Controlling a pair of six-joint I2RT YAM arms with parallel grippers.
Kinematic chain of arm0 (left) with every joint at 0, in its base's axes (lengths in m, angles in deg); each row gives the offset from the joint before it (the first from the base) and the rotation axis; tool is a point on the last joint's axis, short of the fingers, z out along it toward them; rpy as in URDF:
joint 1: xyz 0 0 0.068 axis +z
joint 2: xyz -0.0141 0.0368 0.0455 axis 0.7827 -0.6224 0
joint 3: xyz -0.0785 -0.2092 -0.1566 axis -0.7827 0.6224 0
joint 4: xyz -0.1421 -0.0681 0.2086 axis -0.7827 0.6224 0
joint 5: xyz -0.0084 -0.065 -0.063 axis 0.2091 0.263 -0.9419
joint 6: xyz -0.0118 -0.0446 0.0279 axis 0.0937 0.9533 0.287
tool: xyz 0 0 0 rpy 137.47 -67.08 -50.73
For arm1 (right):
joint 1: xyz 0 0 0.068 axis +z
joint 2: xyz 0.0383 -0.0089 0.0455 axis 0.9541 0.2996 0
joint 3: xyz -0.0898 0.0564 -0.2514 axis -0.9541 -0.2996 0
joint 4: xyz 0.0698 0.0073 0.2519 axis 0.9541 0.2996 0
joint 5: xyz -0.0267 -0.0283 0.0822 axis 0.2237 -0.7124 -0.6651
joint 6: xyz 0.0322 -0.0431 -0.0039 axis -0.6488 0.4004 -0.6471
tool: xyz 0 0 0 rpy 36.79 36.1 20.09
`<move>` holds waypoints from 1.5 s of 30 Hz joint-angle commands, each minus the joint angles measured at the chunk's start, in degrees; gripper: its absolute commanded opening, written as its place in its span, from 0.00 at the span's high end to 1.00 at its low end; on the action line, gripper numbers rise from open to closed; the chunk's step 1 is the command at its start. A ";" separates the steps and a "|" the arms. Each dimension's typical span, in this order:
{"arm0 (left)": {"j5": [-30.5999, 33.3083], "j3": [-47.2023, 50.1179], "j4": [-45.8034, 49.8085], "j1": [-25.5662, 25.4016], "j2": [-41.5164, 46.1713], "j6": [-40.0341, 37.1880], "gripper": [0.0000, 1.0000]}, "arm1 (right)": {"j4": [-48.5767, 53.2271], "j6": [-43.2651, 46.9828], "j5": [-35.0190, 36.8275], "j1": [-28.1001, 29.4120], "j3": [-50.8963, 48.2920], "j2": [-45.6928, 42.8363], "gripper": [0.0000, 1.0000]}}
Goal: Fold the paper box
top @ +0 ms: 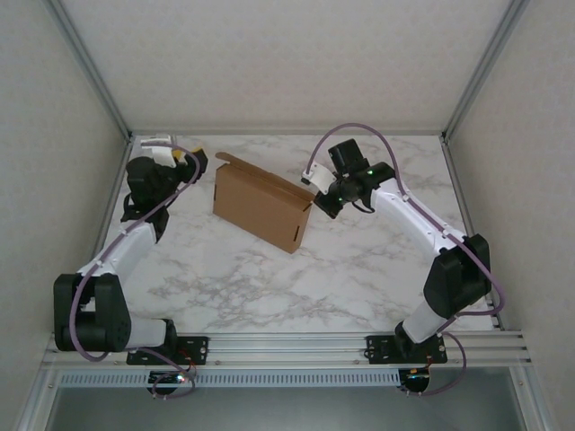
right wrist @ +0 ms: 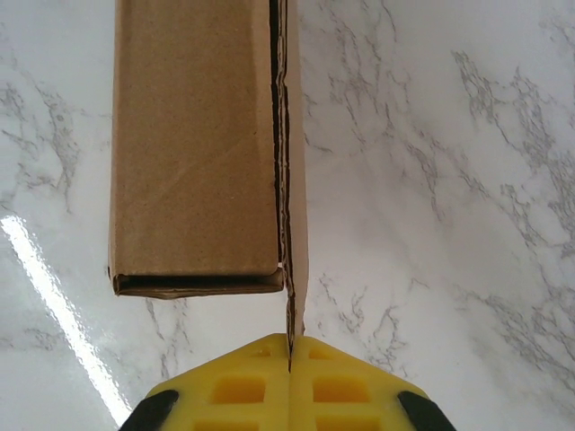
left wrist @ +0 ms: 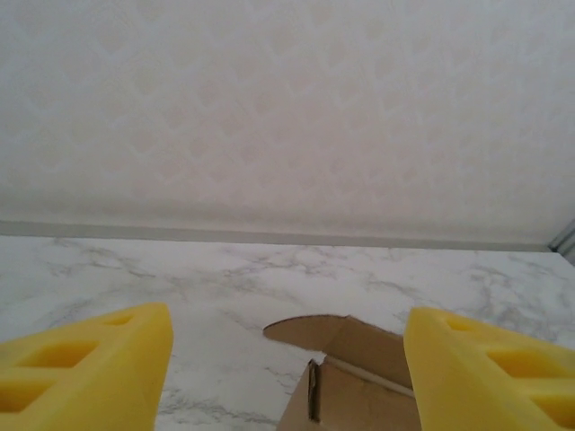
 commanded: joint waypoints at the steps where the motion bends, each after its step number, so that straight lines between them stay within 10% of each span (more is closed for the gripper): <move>1: -3.04 -2.22 0.18 1.62 -1.92 2.42 0.32 | -2.38 0.59 -2.95 0.15 -0.12 -0.91 0.98; 6: 0.39 0.53 -6.51 -0.05 1.28 14.01 0.40 | -4.07 0.50 -1.31 1.62 -2.04 -3.13 0.99; 10: 14.76 -12.09 11.25 -4.63 0.60 11.56 0.46 | -6.12 1.56 1.33 2.92 -4.85 -5.28 0.98; 16: 18.15 -32.42 32.63 -13.94 -7.31 11.21 0.50 | -12.51 3.25 9.89 6.39 -11.86 -9.25 0.98; 45: 24.08 -13.58 35.75 -30.53 -0.95 29.32 0.58 | -33.20 14.31 32.09 19.09 -32.81 -20.24 0.96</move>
